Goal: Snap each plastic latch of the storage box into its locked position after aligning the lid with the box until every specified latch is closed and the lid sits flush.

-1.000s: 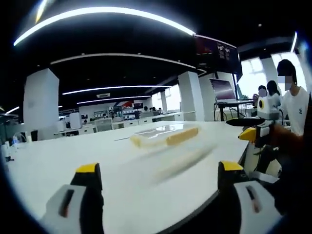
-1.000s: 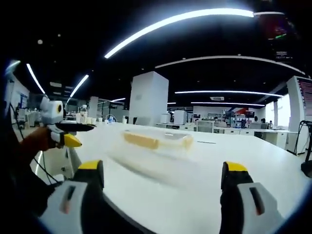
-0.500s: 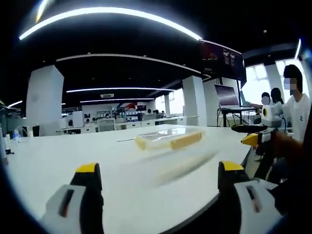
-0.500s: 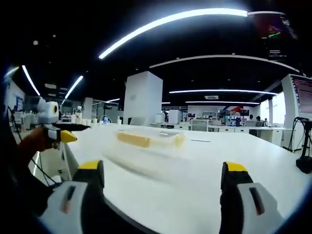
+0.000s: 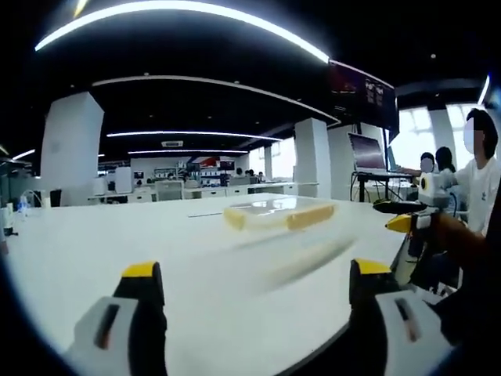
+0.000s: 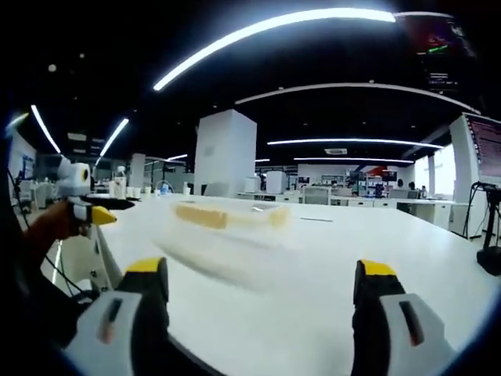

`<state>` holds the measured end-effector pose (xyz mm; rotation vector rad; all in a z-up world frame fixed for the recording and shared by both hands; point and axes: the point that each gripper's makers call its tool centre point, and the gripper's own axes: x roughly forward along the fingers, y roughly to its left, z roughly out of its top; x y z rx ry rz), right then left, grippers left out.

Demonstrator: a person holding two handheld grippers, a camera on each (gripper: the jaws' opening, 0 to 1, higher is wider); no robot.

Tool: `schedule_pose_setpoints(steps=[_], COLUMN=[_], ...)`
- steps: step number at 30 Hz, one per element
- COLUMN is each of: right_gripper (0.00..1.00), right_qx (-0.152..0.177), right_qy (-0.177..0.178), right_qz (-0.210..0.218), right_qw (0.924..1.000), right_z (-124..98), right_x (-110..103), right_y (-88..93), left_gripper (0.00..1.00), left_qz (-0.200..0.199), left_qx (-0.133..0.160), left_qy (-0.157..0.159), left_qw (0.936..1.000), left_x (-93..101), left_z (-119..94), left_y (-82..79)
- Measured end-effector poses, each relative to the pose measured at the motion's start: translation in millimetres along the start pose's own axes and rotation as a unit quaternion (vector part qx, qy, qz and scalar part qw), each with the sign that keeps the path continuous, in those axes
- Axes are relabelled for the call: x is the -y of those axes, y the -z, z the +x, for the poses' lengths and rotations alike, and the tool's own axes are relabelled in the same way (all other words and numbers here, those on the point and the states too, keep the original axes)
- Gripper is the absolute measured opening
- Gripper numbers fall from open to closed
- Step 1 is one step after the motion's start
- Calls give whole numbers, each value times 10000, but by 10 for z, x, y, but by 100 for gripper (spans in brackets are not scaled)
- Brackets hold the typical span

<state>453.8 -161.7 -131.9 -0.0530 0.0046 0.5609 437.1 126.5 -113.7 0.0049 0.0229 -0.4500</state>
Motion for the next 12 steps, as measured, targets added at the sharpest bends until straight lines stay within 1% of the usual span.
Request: schedule_pose_setpoints(steps=[3,12], right_gripper=[98,100], right_qx=[-40,-95], right_qy=[-61,-111], right_qz=[0,-12], right_qw=[10000,9999], right_z=[13,10], right_x=[-28,-77], right_y=[10,16], left_gripper=[98,97], left_qz=[6,63], left_qx=[35,19], left_qy=[-42,-15], left_qw=[10000,10000], left_x=[-43,-17], left_z=[5,18], left_y=[-27,-24])
